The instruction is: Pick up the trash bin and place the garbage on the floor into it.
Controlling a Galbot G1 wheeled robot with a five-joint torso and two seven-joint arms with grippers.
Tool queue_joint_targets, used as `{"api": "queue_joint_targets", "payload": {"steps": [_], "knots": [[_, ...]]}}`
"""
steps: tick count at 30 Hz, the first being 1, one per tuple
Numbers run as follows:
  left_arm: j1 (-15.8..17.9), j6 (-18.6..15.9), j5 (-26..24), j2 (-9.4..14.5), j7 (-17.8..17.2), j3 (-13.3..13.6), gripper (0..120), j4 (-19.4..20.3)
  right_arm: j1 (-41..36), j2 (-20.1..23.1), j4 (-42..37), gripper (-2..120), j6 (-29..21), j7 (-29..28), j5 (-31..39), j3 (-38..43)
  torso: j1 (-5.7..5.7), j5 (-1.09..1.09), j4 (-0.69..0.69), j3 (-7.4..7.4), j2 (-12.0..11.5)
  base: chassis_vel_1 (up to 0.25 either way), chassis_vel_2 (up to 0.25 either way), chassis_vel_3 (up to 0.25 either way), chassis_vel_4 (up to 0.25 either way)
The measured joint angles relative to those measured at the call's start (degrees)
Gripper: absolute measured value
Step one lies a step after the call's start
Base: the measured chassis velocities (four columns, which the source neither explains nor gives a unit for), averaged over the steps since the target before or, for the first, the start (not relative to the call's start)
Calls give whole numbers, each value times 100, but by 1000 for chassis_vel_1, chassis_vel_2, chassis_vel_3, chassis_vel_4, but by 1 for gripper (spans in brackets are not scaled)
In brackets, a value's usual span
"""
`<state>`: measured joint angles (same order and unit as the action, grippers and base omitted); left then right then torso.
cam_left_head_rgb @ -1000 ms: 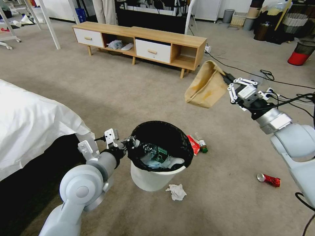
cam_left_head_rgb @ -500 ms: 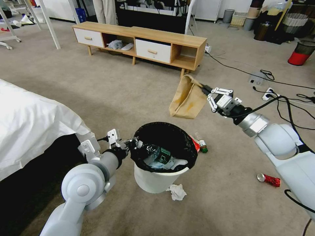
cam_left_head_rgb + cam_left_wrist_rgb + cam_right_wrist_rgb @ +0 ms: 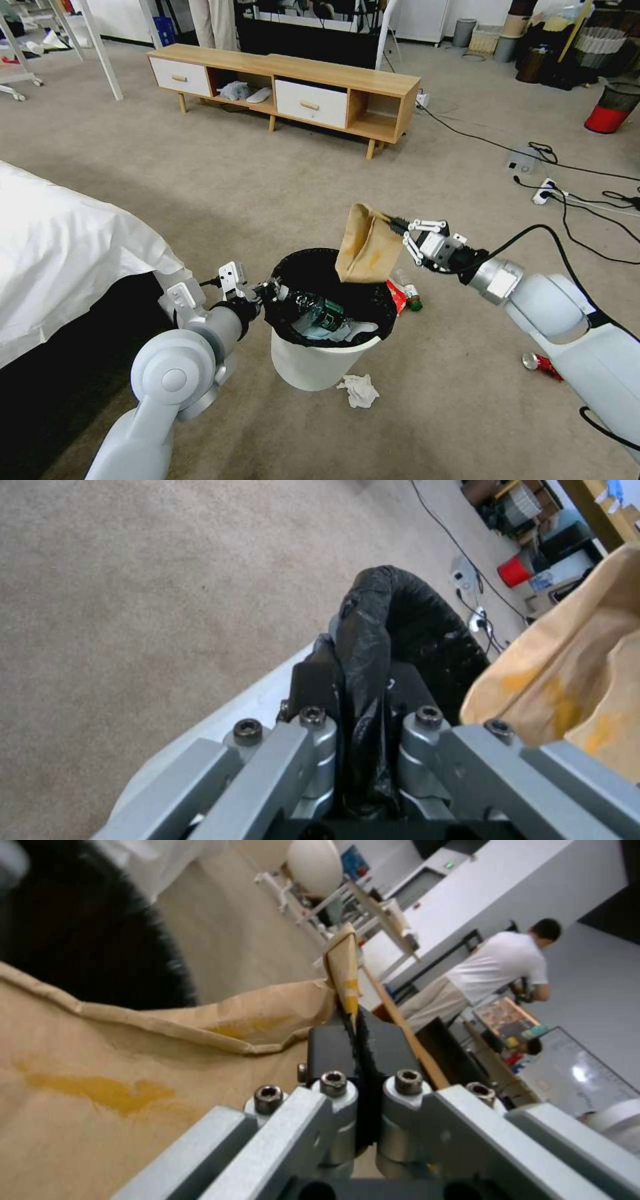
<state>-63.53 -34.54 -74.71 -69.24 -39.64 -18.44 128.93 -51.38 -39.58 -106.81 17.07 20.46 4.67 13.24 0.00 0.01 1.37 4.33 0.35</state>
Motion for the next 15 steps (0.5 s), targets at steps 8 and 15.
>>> {"api": "queue_joint_targets", "payload": {"steps": [8, 15], "knots": [[10, 5, 5, -30, 14, 39, 7, -13, -132, 77, -30, 0, 13, 179, -86, -52, 0, 0, 0, 0, 0, 0, 0, 0, 0], [-23, 6, 3, -52, 23, 59, 7, 48, -52, 6, -9, 0, -12, 218, -128, -215, 0, -1, 0, 0, 0, 0, 0, 0, 0]]}}
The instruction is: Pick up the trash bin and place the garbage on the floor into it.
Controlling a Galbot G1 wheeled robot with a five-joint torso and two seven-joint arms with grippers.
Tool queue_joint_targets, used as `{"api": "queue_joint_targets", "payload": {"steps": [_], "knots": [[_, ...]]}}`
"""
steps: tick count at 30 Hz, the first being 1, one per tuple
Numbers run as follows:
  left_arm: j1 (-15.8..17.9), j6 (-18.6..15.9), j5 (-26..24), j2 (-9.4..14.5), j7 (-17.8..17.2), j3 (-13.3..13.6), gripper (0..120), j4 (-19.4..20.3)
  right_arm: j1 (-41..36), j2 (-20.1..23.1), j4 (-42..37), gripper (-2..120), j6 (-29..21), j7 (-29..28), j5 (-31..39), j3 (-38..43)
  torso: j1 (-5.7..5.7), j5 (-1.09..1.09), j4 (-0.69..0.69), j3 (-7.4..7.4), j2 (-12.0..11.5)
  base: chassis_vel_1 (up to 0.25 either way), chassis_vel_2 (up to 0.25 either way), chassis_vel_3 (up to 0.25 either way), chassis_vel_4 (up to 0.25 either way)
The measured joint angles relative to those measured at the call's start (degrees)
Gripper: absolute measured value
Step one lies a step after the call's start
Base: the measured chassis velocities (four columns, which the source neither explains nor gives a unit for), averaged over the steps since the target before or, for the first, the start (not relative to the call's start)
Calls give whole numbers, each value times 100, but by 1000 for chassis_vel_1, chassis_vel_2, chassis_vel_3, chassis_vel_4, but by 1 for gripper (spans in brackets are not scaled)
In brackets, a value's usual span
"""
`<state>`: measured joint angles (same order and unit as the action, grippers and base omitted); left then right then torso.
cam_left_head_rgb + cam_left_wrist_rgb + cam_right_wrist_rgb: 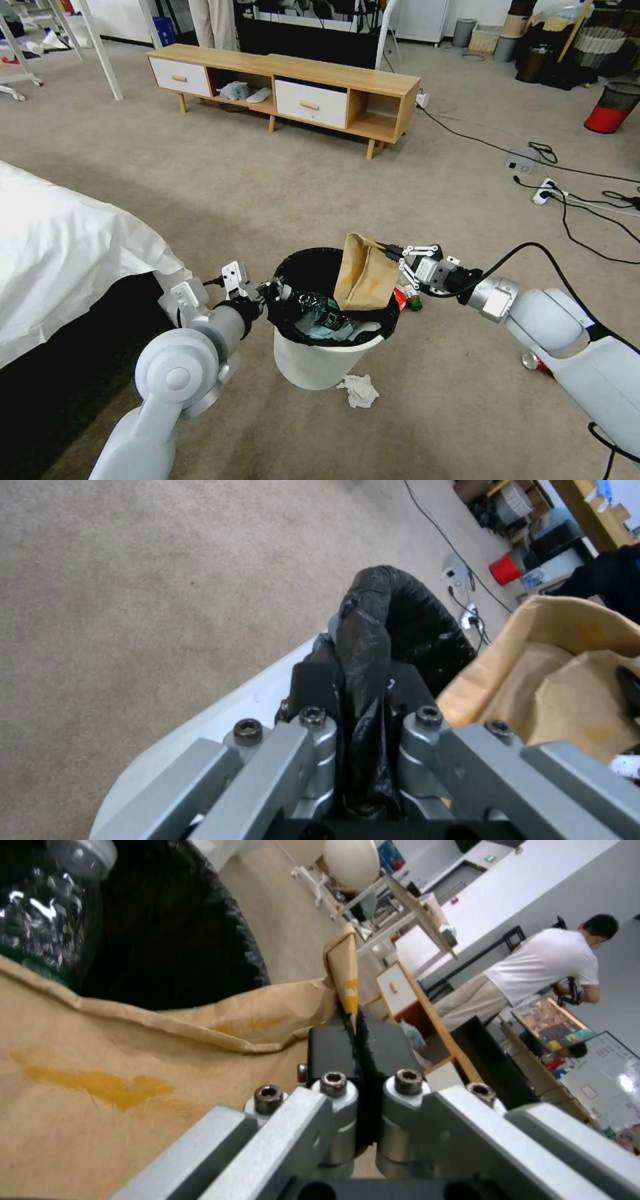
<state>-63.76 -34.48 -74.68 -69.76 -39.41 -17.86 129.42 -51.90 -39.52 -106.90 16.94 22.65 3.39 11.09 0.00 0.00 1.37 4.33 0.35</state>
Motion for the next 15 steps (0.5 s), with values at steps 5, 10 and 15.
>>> {"api": "queue_joint_targets", "payload": {"steps": [5, 10, 15], "knots": [[-43, 1, -5, -18, 9, 30, 7, 76, 139, -81, 6, 0, -49, 4, -5, -159, 0, 0, 0, 0, 0, 0, 0, 0, 0], [-71, 1, -5, -28, 15, 34, 7, 116, 238, -119, 40, 0, -87, 9, -1, -273, 0, 0, 0, 0, 0, 0, 0, 0, 0], [-93, 1, -4, -29, 31, 30, 7, 117, 320, -195, 111, 0, -88, -34, 1, -395, 0, 0, 0, 0, 0, 0, 0, 0, 0]]}}
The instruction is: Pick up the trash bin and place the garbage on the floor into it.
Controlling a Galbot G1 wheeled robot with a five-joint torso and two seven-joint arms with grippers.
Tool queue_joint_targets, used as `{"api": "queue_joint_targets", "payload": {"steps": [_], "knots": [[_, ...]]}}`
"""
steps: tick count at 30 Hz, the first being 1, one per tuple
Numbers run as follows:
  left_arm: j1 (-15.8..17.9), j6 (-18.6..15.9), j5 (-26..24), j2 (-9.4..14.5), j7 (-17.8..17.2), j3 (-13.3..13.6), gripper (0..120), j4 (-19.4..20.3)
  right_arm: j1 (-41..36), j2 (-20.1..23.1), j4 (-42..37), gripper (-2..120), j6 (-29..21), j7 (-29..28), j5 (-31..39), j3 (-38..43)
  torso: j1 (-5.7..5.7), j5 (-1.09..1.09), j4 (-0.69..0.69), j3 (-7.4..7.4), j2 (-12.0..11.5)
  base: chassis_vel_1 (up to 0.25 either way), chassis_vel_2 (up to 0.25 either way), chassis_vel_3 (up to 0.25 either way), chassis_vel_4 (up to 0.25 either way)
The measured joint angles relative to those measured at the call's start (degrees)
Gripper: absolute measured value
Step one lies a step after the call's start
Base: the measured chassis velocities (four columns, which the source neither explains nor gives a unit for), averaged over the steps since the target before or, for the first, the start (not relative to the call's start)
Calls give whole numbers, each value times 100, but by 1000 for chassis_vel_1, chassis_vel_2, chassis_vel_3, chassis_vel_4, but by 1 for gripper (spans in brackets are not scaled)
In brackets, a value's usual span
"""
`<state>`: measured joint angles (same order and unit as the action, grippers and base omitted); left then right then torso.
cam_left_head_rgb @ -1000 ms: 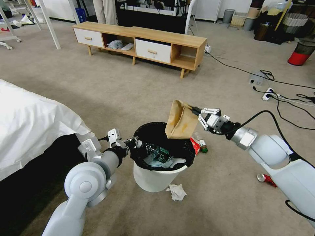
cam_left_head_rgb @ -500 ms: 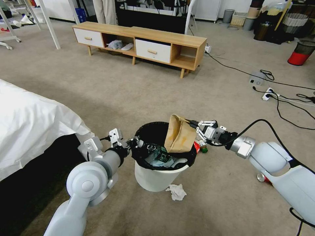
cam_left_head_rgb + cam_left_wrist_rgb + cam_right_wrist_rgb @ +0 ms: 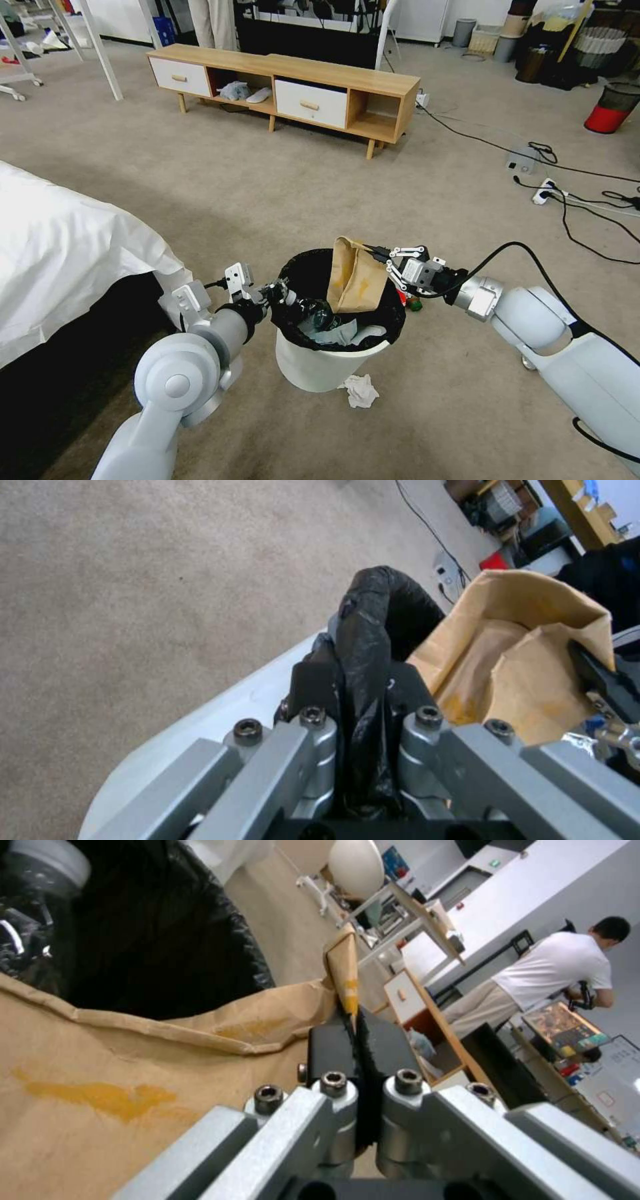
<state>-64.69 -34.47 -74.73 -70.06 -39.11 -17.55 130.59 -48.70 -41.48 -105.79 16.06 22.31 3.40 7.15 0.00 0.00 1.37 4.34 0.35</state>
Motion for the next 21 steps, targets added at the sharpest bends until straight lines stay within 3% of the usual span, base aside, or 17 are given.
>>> {"api": "queue_joint_targets", "payload": {"steps": [3, 5, 9, 11, 16, 17, 21], "knots": [[-19, 0, 0, 11, 10, -5, 7, 15, 33, -23, 11, 6, -14, -100, 14, -67, 0, 0, 0, 0, 0, 0, 0, 0, 0], [-25, 0, -4, 28, 24, -30, 7, 37, 41, -21, 13, 19, -35, -196, 35, -110, 0, 0, 0, 0, 0, 0, 0, 0, 0], [-28, 0, -4, 39, 37, -43, 7, 38, 37, -9, 13, 27, -41, -221, 48, -114, 0, 0, 0, 0, 0, 0, 0, 0, 0], [-30, 0, 0, 48, 53, -54, 7, 38, 14, 27, -4, 41, -55, -240, 83, -109, 0, 0, 0, 0, 0, 0, 0, 0, 0], [-22, 1, 24, 46, 64, -63, 7, 7, -8, 96, -56, 54, -80, -290, 142, -64, 0, 0, 0, 0, 0, 0, 0, 0, 0], [-17, 10, 46, 38, 64, -63, 7, -14, -19, 125, -79, 62, -87, -325, 170, -44, 0, 0, 0, 0, 0, 0, 0, 0, 0], [-5, 22, 80, 23, 64, -62, 7, -55, -35, 156, -118, 76, -104, -369, 221, -12, 0, 0, 0, 0, 0, 0, 0, 0, 0]]}}
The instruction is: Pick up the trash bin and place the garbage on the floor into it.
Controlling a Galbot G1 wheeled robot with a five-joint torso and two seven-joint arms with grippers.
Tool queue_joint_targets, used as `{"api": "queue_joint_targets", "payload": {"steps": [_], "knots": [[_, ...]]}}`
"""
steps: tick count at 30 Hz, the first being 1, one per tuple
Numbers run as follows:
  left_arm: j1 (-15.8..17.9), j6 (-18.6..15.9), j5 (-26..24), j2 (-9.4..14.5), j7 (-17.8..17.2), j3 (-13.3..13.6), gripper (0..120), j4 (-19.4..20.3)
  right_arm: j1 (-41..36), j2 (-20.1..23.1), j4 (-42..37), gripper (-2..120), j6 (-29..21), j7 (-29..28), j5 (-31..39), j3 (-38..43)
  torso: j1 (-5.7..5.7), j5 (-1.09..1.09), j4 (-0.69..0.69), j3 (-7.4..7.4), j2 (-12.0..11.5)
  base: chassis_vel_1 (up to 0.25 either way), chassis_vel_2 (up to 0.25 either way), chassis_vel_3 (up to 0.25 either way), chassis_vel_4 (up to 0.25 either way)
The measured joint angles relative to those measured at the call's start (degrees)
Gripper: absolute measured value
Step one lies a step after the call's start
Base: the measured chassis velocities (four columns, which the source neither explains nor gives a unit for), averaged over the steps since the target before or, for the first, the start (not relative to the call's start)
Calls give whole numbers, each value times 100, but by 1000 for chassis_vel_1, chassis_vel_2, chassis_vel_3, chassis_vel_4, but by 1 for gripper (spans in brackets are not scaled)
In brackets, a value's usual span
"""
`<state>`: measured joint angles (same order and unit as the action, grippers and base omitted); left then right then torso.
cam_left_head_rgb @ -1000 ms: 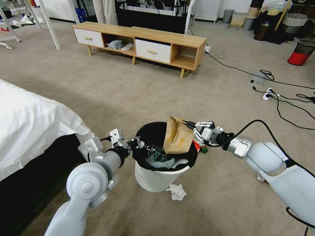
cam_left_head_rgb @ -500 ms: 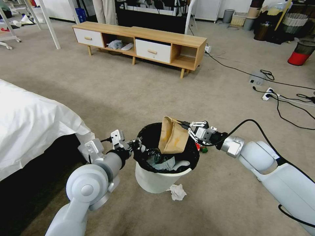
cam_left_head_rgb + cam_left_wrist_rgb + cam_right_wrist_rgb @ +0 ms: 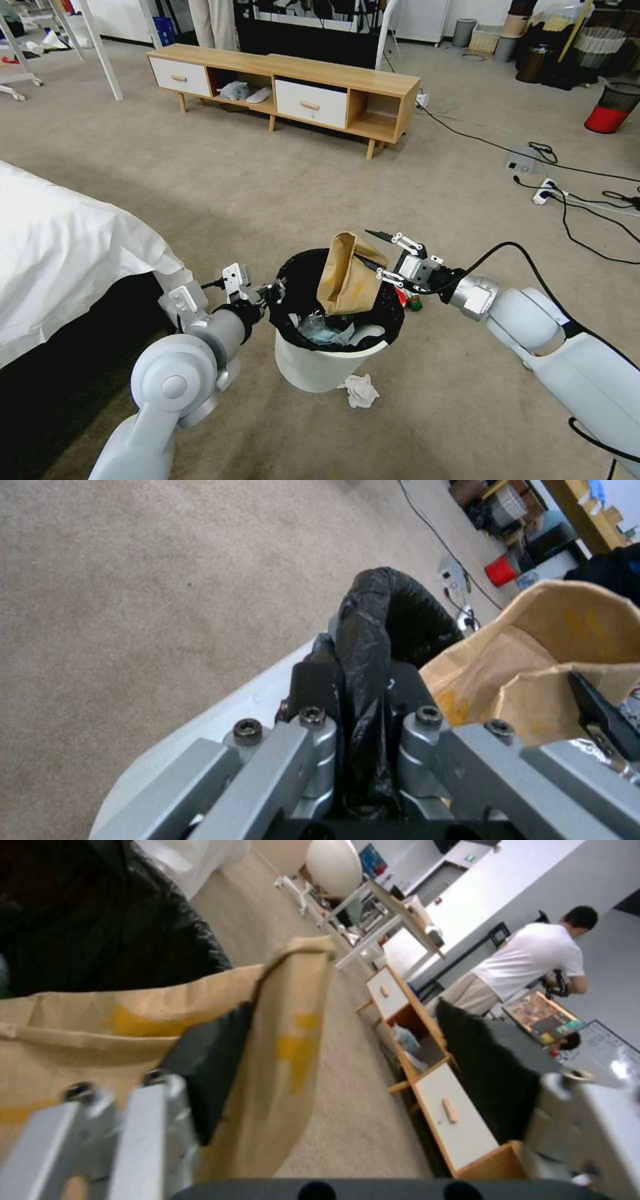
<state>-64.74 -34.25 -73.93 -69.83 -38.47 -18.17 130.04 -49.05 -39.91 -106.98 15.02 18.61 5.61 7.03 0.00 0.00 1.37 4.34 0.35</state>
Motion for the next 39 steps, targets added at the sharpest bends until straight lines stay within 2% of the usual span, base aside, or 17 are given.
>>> {"api": "queue_joint_targets", "payload": {"steps": [4, 5, 6, 9, 21, 32, 39], "knots": [[8, 12, 9, 0, 0, -4, 7, -21, -19, 13, -8, 84, -1, -35, 8, 6, 0, 0, 0, 0, 0, 0, 0, 0, 0], [13, 23, 17, 1, 0, -16, 7, -35, -27, 20, -14, 92, -1, -60, 11, 10, 0, 0, 0, 0, 0, 0, 0, 0, 0], [17, 33, 24, 2, -2, -22, 7, -45, -29, 22, -17, 95, -1, -69, 15, 11, 0, 1, 0, 0, 0, 0, 0, 0, 0], [33, 75, 69, -8, -6, -42, 7, -106, -26, 29, -35, 99, -1, -95, 30, 12, 0, 0, 0, 0, 0, 0, 0, 0, 0], [115, 139, 124, -42, -23, -144, 7, -267, -155, 133, -147, 100, -1, -158, 81, 228, 0, 0, 0, 0, 0, 0, 0, 0, 0], [276, 294, 185, -212, -81, -158, 7, -615, -566, 398, -298, 100, -5, -212, 159, 673, 0, 1, 0, 0, 0, 0, 0, 0, 0], [291, 373, 169, -264, -129, -218, 7, -600, -726, 532, -364, 100, -5, -223, 194, 863, 0, 1, 0, 0, 0, 0, 0, 0, 0]]}}
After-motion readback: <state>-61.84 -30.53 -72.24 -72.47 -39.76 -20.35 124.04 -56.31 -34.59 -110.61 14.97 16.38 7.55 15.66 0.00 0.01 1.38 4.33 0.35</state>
